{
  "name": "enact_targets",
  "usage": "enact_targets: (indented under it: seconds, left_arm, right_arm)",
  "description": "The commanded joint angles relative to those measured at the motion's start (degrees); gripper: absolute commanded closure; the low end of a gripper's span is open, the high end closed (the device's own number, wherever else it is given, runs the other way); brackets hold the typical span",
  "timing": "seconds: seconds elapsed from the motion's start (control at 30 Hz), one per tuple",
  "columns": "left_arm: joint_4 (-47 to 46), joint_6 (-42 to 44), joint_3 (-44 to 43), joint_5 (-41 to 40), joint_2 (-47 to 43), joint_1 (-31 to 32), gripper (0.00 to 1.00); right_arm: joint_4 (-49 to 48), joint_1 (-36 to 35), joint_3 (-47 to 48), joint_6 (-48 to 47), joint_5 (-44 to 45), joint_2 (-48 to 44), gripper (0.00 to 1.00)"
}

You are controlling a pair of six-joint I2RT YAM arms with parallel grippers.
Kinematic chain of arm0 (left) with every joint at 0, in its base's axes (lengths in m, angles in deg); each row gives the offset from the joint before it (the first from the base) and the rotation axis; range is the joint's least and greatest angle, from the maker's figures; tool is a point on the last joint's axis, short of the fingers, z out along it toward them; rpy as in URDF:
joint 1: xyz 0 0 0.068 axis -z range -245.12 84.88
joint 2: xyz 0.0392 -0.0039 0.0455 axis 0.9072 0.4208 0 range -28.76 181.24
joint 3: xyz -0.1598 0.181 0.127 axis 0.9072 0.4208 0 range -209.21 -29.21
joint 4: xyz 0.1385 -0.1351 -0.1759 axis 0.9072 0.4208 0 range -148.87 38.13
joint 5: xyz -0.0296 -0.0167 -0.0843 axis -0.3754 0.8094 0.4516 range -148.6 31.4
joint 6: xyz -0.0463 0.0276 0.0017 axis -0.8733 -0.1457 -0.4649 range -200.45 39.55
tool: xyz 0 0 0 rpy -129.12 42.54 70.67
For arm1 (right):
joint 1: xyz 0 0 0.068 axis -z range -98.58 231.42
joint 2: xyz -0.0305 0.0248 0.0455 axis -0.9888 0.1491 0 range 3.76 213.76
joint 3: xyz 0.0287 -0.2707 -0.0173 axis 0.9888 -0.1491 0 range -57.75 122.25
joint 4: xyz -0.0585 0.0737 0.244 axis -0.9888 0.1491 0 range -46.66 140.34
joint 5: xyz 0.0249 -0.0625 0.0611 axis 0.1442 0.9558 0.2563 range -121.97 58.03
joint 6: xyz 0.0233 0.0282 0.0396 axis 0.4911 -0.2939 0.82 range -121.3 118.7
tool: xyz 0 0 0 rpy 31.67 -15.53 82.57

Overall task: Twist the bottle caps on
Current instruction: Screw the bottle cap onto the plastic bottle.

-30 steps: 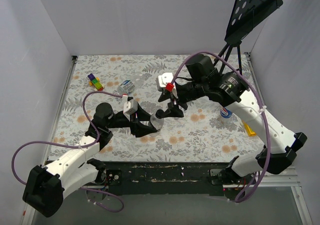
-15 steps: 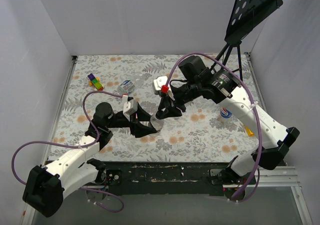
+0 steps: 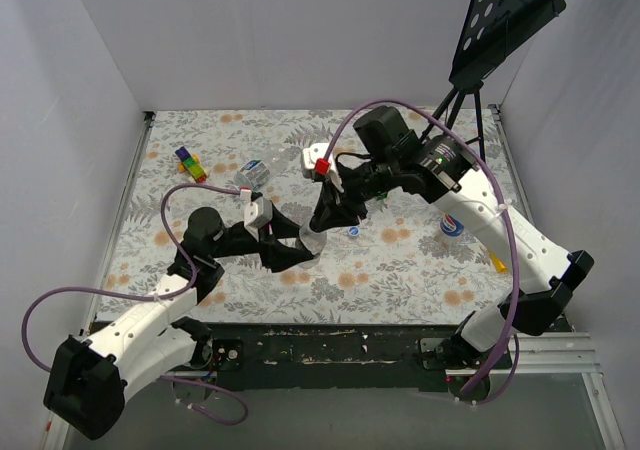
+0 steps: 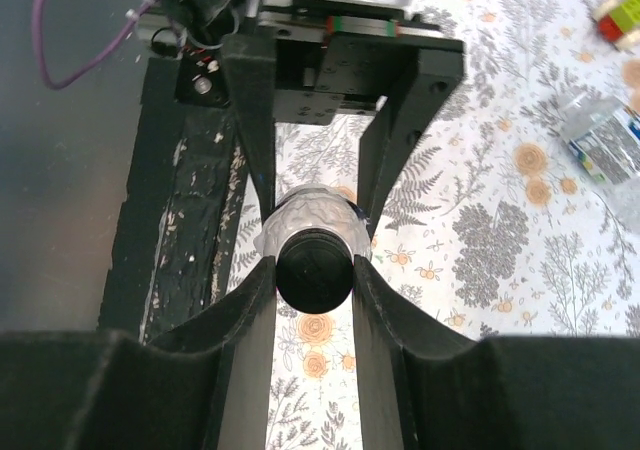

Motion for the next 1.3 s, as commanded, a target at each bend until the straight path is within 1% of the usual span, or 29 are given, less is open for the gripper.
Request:
enact_targets:
  seconds: [0.0,0.03,0.1,0.17,0.27,0.37,0.47,0.53,0.57,0.63,0.7,0.77,0.8,0.83,0.87,0.9,0.93,1.0,1.03,1.07,1.13,1.17,1.2,1.27]
  left_arm:
    - [-2.5,3.5,-2.0,-15.6,-4.5,1.3,1.00]
    - [-2.0,5.5,-2.5,-18.8,-5.1,2.0,1.00]
    - [-2.4,8.5,-3.2,-25.9,-5.6,4.2,1.00]
    - [-2.7,13.8,-3.9,-33.4,-5.7,7.6,1.00]
    - [-6.2,20.0,-3.7,-49.6,-4.8,14.3,1.00]
    - [-14.1,25.8,-3.0,-67.9,-2.7,21.4,1.00]
    - [-22.7,34.4,-4.4,-85.6,3.2,29.7,1.00]
    - [-32.4,40.0,-4.7,-93.2,8.3,33.8,1.00]
    - [-35.4,41.8,-4.9,-96.4,10.3,35.2,1.00]
    - [-38.8,41.8,-5.4,-101.0,12.7,36.9,1.00]
    - [-38.4,39.3,-5.3,-103.9,13.6,37.2,1.00]
    - [-36.3,36.3,-4.7,-105.0,14.1,37.2,1.00]
    - [-33.8,34.8,-4.5,-104.6,13.5,37.2,1.00]
    - [-28.4,32.0,-4.6,-103.3,12.2,37.3,1.00]
    - [-21.4,28.8,-5.3,-100.0,10.7,36.8,1.00]
    - [-15.1,22.9,-5.8,-96.0,8.7,35.8,1.00]
    - [-8.1,18.0,-6.5,-92.3,7.2,34.2,1.00]
    - [2.6,10.9,-7.2,-79.4,3.7,29.0,1.00]
    - [6.2,8.1,-7.3,-73.9,2.4,26.0,1.00]
    - [9.3,7.0,-7.2,-66.1,1.0,23.5,1.00]
    - [15.9,5.7,-8.6,-54.1,-0.2,18.7,1.00]
    - [20.3,6.3,-10.0,-49.0,0.1,17.2,1.00]
    - [23.9,6.7,-11.6,-45.6,0.5,15.8,1.00]
    - [31.0,9.4,-13.7,-37.2,0.7,14.0,1.00]
  right_arm:
    - [-2.8,-0.6,0.4,11.8,8.7,0.8,0.94]
    - [-4.5,-1.2,-0.8,14.6,11.4,0.3,0.99]
    - [-8.7,-2.1,-3.7,20.9,17.1,-1.2,0.99]
    - [-12.7,-2.2,-6.6,28.7,23.7,-2.1,0.99]
    - [-13.5,-3.3,-8.6,40.2,36.4,-1.5,0.99]
    - [-16.8,-5.3,-12.6,48.5,46.1,-2.4,0.99]
    - [-21.6,-6.9,-16.8,52.4,53.4,-3.7,0.99]
    - [-26.3,-7.2,-20.4,54.1,56.6,-5.3,0.99]
    - [-28.5,-7.2,-21.9,54.4,57.2,-6.1,0.99]
    - [-31.7,-7.3,-23.6,54.7,58.7,-7.8,0.99]
    - [-33.5,-7.2,-24.1,54.6,59.9,-9.2,0.99]
    - [-33.7,-7.1,-23.4,53.2,59.4,-9.5,0.99]
    - [-33.6,-7.0,-22.8,52.6,58.3,-9.9,0.99]
    - [-33.8,-6.9,-22.7,51.8,56.9,-10.2,0.99]
    - [-34.0,-6.0,-22.6,50.7,54.4,-10.9,0.91]
    - [-34.0,-5.1,-22.6,50.1,52.6,-11.8,0.84]
    - [-34.2,-4.3,-22.7,49.3,50.2,-12.8,0.73]
    - [-34.0,-2.4,-22.4,47.3,45.2,-14.6,0.55]
    - [-33.9,-1.1,-22.2,46.0,42.1,-15.5,0.46]
    - [-33.8,0.2,-21.9,44.1,38.2,-16.3,0.41]
    - [-32.3,2.2,-21.0,38.9,31.6,-17.4,0.34]
    - [-30.5,3.0,-20.6,36.0,28.9,-17.8,0.30]
    - [-29.1,3.5,-20.5,32.5,26.1,-18.1,0.28]
    - [-26.5,4.2,-20.6,26.8,21.7,-18.7,0.28]
